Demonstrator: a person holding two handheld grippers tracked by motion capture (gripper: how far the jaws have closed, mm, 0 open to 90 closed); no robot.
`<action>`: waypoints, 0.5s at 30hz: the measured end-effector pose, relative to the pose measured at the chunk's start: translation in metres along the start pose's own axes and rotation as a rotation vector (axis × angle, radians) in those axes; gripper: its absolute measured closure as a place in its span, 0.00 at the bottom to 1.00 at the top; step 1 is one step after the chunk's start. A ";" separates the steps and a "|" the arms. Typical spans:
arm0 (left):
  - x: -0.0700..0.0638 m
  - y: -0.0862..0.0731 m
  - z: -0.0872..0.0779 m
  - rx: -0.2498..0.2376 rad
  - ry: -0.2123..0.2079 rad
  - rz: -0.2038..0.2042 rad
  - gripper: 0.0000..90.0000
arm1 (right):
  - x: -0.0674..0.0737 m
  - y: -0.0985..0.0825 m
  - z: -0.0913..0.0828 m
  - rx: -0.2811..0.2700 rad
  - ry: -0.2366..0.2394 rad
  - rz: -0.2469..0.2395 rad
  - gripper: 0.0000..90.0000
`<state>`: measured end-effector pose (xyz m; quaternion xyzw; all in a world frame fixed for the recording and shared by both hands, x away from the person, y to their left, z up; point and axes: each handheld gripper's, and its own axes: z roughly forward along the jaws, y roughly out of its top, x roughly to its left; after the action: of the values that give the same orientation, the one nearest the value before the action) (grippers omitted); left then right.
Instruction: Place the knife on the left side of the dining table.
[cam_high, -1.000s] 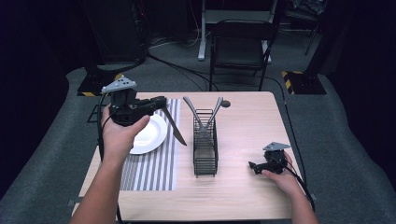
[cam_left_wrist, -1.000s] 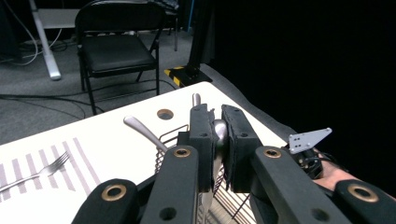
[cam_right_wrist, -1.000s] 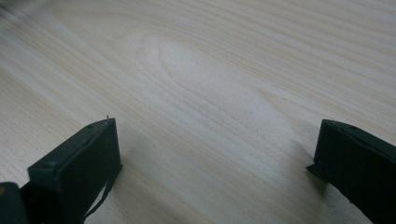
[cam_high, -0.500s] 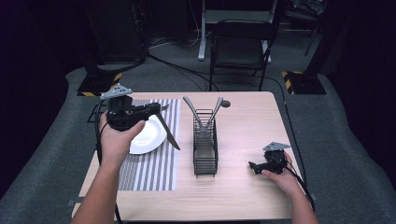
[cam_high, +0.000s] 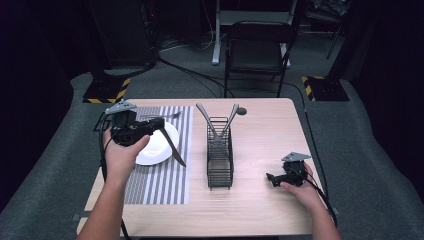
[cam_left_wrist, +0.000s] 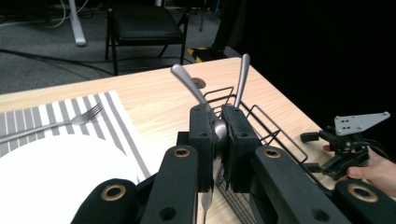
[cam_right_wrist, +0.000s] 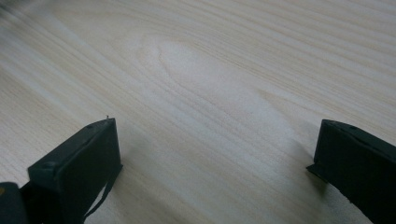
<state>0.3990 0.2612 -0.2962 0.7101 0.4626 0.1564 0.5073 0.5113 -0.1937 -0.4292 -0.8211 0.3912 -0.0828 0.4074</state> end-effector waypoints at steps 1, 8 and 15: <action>0.002 -0.002 0.001 0.002 0.003 -0.007 0.93 | 0.000 0.000 0.000 -0.001 0.001 -0.001 0.00; 0.012 -0.016 0.008 0.026 0.030 -0.030 0.93 | 0.000 0.000 0.000 -0.001 0.001 -0.001 0.00; 0.022 -0.028 0.015 0.047 0.044 -0.061 0.93 | 0.000 0.000 0.000 -0.001 0.001 -0.001 0.00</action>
<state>0.4070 0.2723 -0.3320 0.7037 0.4985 0.1456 0.4850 0.5113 -0.1936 -0.4292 -0.8213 0.3912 -0.0834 0.4068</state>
